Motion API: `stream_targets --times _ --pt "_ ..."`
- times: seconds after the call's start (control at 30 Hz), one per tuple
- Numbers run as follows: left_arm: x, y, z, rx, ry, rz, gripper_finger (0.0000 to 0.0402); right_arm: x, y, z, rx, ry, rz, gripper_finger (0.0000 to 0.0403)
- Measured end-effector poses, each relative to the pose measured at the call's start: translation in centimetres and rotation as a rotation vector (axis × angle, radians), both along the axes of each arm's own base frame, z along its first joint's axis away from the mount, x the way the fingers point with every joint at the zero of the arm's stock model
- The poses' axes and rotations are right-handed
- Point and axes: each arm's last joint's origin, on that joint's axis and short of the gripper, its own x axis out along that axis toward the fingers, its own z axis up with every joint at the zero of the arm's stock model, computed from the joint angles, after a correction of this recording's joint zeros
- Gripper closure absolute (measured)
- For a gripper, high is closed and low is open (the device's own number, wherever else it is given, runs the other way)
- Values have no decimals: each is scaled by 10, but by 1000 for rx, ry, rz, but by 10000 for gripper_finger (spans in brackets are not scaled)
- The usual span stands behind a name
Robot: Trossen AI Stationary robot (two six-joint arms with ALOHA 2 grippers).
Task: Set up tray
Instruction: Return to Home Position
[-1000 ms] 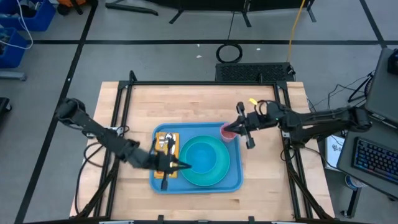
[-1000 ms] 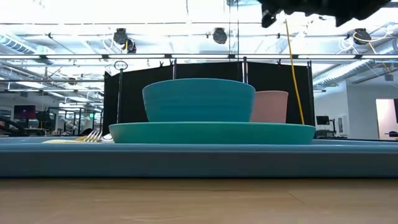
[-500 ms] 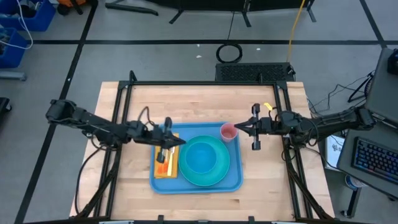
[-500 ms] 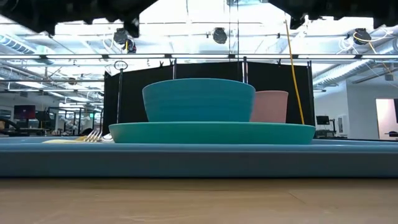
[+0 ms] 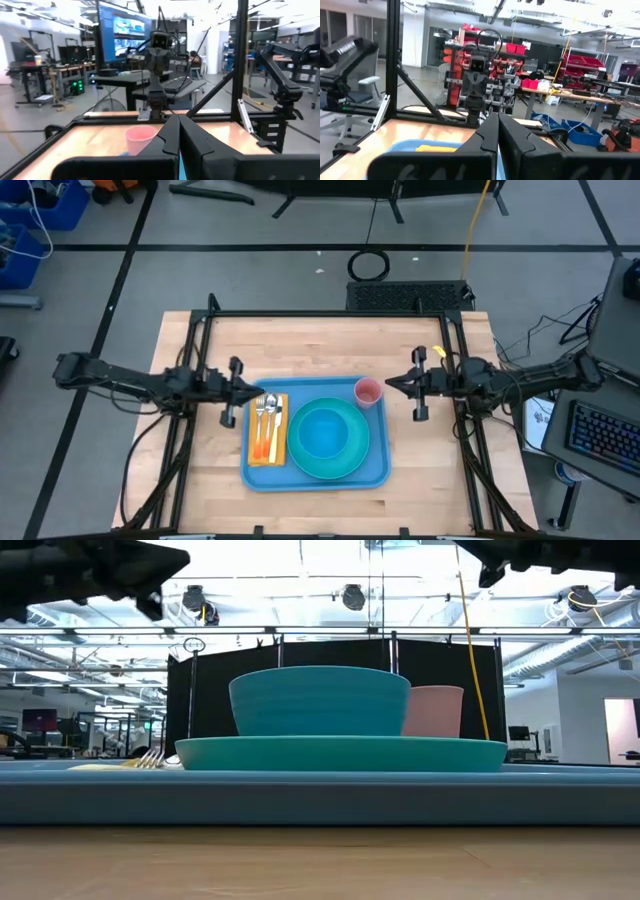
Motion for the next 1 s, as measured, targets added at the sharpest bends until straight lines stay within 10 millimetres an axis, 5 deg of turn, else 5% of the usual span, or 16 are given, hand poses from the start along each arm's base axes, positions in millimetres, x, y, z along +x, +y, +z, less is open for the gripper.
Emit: stream_targets --times 0.4,1.0 --pt "-38 7 -1 -14 30 73 398 -24 -2 -15 -20 -60 -9 403" --pt "-64 11 -13 -3 119 111 399 -43 -6 -63 -42 -42 -80 403"
